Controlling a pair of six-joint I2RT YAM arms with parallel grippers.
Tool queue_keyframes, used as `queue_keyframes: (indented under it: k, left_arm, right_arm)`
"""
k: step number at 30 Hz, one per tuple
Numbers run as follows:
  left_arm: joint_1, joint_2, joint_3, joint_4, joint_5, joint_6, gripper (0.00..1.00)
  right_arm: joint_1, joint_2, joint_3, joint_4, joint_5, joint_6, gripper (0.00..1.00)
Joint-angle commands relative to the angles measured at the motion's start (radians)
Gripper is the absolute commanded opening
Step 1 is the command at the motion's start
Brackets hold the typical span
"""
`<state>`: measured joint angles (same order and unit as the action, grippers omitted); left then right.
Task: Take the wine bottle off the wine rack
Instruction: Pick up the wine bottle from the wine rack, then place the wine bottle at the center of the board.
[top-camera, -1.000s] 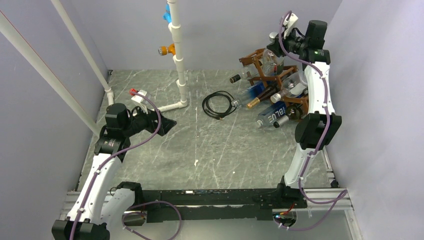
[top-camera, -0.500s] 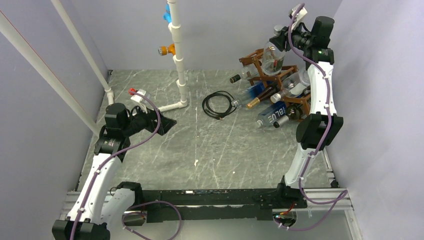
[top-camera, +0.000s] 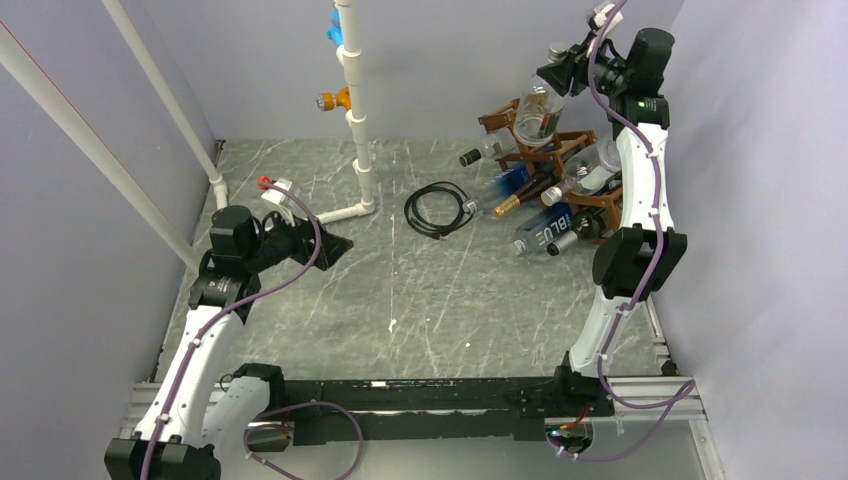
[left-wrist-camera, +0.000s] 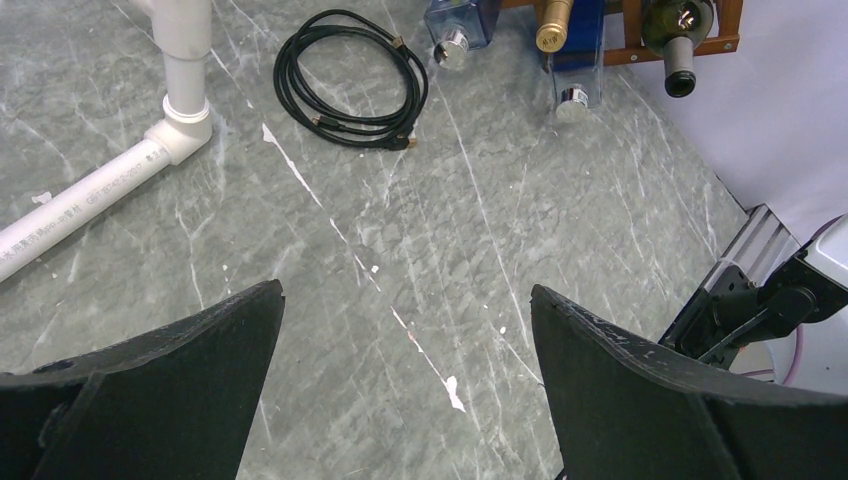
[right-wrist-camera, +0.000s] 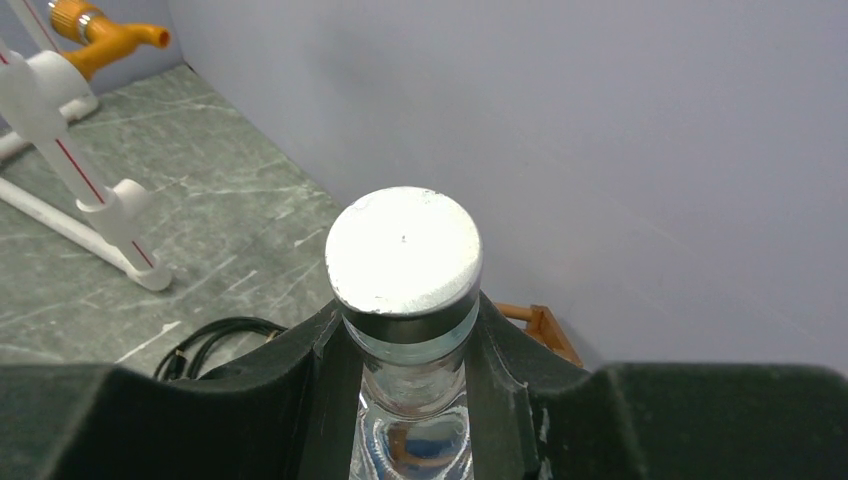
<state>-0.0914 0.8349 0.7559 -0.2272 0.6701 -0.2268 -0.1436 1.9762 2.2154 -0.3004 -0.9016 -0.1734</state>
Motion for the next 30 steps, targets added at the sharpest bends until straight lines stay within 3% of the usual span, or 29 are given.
queue_keyframes:
  k: [1,20,30]
  left_arm:
    - [0.007,-0.003,-0.006,0.046,0.03,-0.003,0.99]
    - [0.009,-0.014,-0.01,0.05,0.039,-0.007,0.99]
    - [0.009,-0.023,-0.016,0.067,0.067,-0.011,0.99]
  right_arm:
    - [-0.004,-0.094,0.086,0.261,-0.069,0.079,0.0]
    - [0.039,-0.177,-0.009,0.323,-0.281,0.254,0.0]
    - [0.063,-0.268,-0.091,0.24,-0.454,0.253,0.0]
